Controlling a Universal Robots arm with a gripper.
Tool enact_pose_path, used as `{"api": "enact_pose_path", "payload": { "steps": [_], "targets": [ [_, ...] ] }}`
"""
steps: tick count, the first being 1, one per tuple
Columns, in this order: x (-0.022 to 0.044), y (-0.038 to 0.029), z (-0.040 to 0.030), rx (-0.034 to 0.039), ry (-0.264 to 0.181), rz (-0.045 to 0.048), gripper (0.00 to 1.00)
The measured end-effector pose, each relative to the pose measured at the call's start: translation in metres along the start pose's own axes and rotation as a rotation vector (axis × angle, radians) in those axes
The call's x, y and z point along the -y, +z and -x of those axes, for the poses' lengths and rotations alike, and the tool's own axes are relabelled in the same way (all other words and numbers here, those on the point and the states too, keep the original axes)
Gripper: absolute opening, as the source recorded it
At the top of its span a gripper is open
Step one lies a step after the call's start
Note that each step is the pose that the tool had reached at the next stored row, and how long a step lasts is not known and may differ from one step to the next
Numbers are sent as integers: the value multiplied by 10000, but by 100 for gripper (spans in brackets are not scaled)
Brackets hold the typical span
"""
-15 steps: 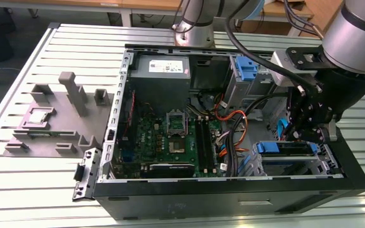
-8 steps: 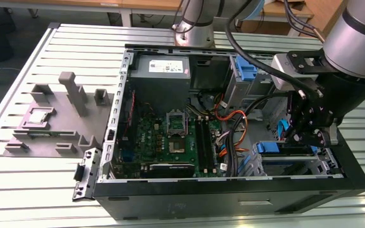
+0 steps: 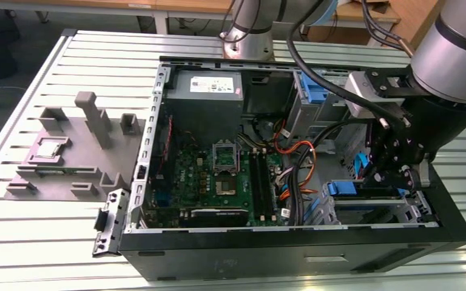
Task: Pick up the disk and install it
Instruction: 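Insert the second disk wire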
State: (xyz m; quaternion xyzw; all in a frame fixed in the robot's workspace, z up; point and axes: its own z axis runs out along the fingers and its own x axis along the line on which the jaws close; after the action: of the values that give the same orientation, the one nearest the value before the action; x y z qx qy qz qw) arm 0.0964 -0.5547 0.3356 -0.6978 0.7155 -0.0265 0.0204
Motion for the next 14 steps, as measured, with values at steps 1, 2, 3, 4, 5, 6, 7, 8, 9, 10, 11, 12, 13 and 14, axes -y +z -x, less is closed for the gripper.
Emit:
{"api": "enact_pose_path", "payload": {
  "steps": [1, 2, 3, 4, 5, 6, 7, 8, 9, 10, 11, 12, 13, 14],
  "targets": [
    [0, 3, 0, -1, 0, 0, 16],
    [0, 7, 0, -1, 0, 0, 16],
    [-1, 10, 0, -1, -1, 0, 16],
    [-1, 13, 0, -3, -6, 0, 16],
    [-1, 17, 0, -2, -18, 0, 16],
    [-1, 19, 0, -2, -32, 0, 16],
    [-1, 20, 0, -1, -41, 0, 16],
    [-1, 21, 0, 0, -41, 0, 16],
    [-1, 22, 0, 2, -42, -1, 16],
    [-1, 21, 0, 3, -42, -1, 16],
    [-1, 20, 0, 5, -42, -1, 16],
    [-1, 19, 0, 6, -42, 0, 16],
    [-1, 18, 0, 6, -42, -2, 16],
    [-1, 16, 0, 5, -42, -5, 16]
  ]
}}
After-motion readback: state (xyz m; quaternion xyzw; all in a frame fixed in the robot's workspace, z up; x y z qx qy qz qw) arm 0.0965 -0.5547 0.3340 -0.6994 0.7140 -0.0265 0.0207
